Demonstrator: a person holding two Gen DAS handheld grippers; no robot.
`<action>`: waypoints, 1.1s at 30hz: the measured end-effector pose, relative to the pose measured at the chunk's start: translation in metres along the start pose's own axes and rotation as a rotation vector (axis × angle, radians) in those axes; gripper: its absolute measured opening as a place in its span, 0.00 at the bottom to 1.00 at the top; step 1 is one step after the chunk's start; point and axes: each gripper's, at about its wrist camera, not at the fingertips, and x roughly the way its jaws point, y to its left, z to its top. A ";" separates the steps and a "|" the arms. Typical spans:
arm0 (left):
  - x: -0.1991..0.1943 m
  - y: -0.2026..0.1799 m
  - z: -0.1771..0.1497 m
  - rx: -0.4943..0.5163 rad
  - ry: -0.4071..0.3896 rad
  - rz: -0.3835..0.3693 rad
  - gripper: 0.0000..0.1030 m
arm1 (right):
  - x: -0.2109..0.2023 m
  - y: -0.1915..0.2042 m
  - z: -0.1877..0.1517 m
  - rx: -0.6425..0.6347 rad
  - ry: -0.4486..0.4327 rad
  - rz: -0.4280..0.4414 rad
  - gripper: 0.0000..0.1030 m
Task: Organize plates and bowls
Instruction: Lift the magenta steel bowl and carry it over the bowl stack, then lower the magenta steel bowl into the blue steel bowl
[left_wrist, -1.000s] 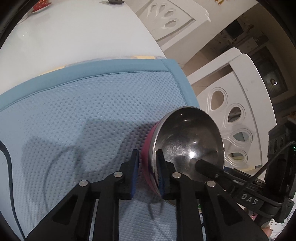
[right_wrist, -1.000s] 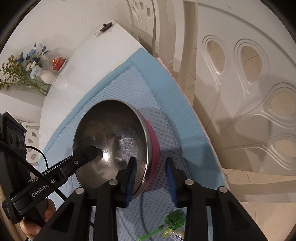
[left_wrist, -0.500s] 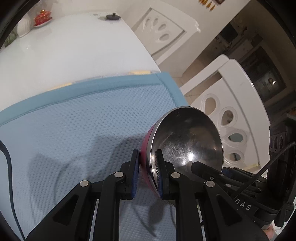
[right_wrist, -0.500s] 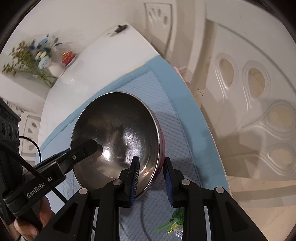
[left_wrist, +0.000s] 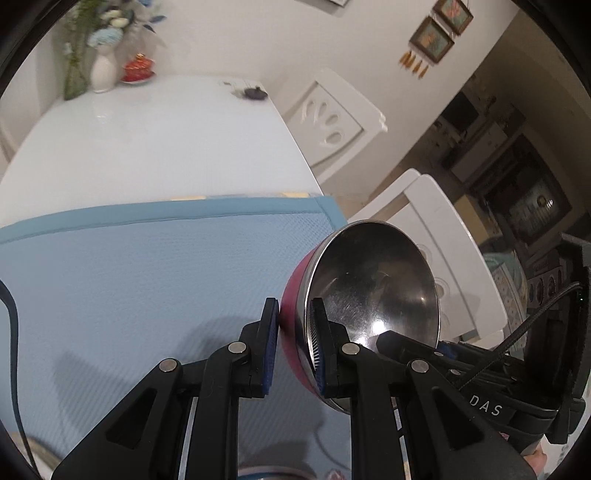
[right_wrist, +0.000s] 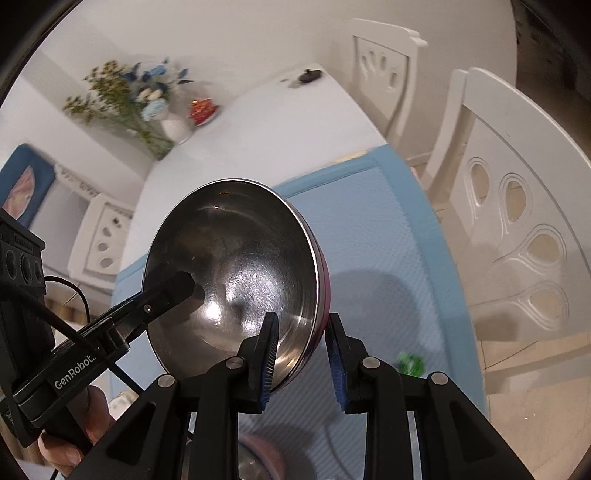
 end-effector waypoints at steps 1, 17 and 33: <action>-0.008 0.001 -0.004 -0.005 -0.008 0.005 0.13 | -0.004 0.005 -0.005 -0.006 0.001 0.010 0.24; -0.076 0.011 -0.085 -0.103 -0.067 0.076 0.13 | -0.039 0.051 -0.073 -0.107 0.067 0.086 0.24; -0.071 0.016 -0.165 -0.091 -0.002 0.215 0.13 | 0.000 0.055 -0.152 -0.134 0.266 0.060 0.25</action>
